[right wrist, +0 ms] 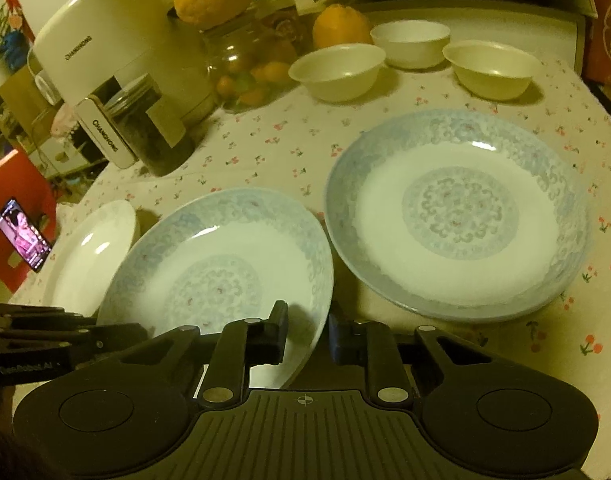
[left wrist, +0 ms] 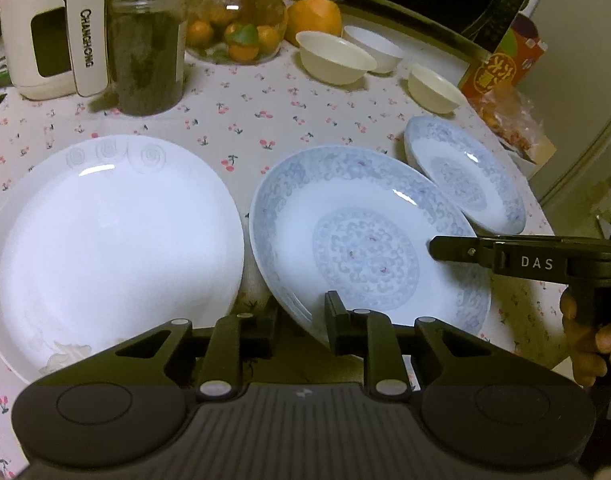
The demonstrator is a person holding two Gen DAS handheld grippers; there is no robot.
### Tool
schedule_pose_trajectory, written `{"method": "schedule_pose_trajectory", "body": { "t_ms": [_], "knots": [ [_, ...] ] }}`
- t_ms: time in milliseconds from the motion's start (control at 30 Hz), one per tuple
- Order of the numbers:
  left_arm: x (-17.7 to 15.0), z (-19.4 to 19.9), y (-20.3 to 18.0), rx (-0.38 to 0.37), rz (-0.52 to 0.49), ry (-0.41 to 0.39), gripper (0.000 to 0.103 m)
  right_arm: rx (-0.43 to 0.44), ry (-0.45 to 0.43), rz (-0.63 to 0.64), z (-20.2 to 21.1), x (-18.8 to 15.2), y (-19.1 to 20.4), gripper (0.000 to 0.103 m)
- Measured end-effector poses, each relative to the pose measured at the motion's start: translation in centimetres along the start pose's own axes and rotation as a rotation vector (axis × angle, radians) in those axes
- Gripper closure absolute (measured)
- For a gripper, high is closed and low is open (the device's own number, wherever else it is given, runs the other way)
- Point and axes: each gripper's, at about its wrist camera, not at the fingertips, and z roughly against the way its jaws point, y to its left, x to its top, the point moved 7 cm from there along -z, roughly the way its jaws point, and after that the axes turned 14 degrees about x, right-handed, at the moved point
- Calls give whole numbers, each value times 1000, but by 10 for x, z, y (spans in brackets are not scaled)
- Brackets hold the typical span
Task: Organize plates and bowls
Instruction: 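Lift the blue-patterned plate with both grippers onto the other blue plate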
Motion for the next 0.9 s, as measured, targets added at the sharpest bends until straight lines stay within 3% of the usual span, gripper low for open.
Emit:
{"method": "schedule_pose_trajectory", "body": {
  "t_ms": [467, 900],
  "knots": [
    [13, 15, 4, 9, 19, -91, 83, 22, -65, 79, 17, 14, 18, 85],
    [33, 24, -9, -15, 27, -149, 83, 26, -134, 54, 37, 30, 12, 85]
  ]
}}
